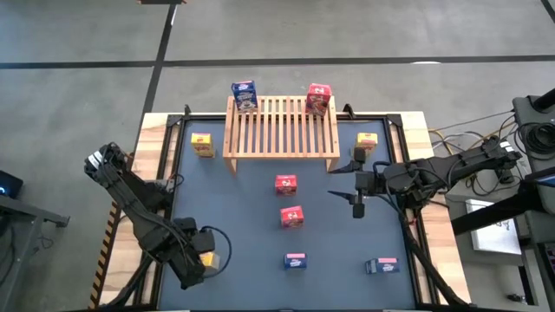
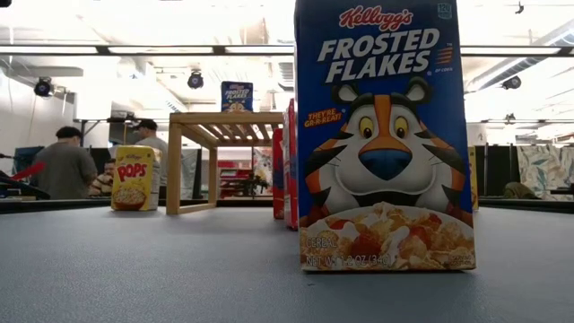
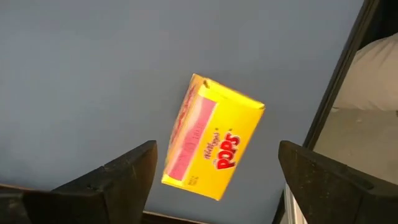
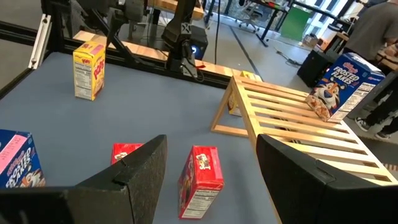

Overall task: Stack cereal on shelf
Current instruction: Put the bottom yellow cereal box on the shelf

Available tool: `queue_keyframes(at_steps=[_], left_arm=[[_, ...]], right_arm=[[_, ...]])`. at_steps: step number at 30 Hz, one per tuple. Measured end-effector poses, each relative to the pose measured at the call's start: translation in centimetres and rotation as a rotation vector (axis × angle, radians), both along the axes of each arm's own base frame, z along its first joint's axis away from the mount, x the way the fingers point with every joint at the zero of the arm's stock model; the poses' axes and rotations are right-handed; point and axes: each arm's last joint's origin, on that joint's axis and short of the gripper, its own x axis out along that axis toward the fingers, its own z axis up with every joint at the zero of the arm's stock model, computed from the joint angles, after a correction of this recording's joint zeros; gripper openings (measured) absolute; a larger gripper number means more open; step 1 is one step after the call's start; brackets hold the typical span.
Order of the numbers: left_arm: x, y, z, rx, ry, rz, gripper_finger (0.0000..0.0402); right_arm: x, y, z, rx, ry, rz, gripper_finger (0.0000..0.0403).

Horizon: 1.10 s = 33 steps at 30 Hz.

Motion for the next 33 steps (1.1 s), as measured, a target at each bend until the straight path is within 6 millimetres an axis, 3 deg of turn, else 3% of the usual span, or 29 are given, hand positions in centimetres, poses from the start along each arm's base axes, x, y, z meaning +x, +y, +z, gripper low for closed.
queue_keyframes(at_steps=[19,33], left_arm=[[0.0,0.0,0.1,0.068,-0.080,-0.030,0.0323],[0.1,-0.1,-1.4,0.071,-0.100,-0.029,0.0323]], right_arm=[[0.1,0.0,0.2,-0.009,-0.023,0.003,0.0237],[0.1,0.0,0.3,-0.008,-0.027,0.003,0.0237]])
